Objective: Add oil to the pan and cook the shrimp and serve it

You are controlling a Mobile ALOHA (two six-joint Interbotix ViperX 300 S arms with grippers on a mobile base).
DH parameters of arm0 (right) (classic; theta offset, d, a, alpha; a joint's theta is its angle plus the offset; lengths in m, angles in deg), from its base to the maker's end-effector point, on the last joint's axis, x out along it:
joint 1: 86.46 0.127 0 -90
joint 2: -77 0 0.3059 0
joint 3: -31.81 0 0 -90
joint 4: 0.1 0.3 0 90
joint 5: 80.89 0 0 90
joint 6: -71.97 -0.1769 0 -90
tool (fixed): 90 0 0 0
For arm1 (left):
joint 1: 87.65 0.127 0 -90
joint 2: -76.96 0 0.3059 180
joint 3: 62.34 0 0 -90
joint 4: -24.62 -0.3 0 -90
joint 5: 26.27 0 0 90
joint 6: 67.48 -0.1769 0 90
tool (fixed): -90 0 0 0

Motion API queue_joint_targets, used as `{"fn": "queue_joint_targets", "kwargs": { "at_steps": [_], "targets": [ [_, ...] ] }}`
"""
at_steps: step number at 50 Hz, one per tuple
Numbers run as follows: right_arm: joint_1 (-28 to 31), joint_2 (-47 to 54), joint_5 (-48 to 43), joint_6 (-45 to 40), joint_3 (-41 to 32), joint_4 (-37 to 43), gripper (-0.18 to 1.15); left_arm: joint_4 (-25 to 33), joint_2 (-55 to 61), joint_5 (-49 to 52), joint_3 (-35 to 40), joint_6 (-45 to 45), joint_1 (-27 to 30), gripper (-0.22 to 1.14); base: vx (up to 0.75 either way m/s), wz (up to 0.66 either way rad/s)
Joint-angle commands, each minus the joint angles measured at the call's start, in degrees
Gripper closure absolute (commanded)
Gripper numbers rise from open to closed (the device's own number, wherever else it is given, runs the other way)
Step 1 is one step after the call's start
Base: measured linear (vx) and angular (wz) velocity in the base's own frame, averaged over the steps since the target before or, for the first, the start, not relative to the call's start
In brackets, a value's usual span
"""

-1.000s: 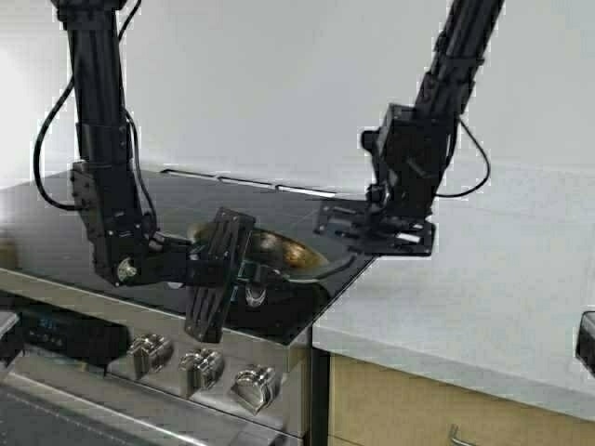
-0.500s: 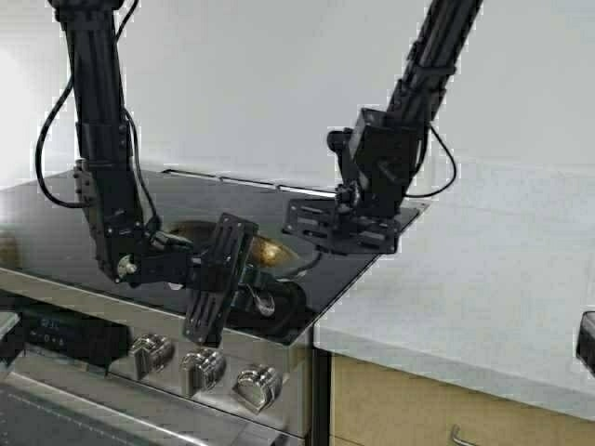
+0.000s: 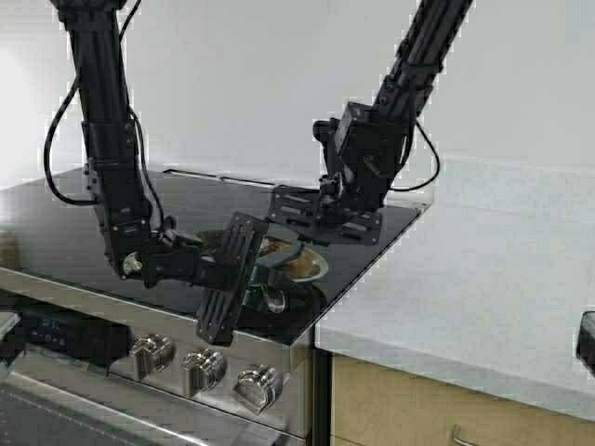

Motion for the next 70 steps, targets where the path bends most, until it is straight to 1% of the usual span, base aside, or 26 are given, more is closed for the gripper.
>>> {"fn": "queue_joint_targets", "kwargs": {
  "at_steps": [1, 28, 49, 70],
  "targets": [
    [1.6, -0.4, 1.0, 0.4, 0.0, 1.1, 0.90, -1.0, -2.8, -0.4, 1.0, -0.9, -0.7, 0.89, 0.00, 0.00],
    [-1.7, -6.1, 1.0, 0.4, -0.7, 1.8, 0.90, -1.1, -2.8, -0.4, 0.8, -0.9, -0.7, 0.89, 0.00, 0.00],
    [-1.7, -9.0, 1.6, 0.5, -0.8, 1.8, 0.90, -1.1, -2.7, -0.4, 1.0, -0.9, -0.7, 0.89, 0.00, 0.00],
    [-1.7, -10.4, 3.3, 0.8, -2.6, 1.8, 0.90, -1.1, -2.6, -0.4, 0.8, -0.9, -0.8, 0.89, 0.00, 0.00]
  ]
}}
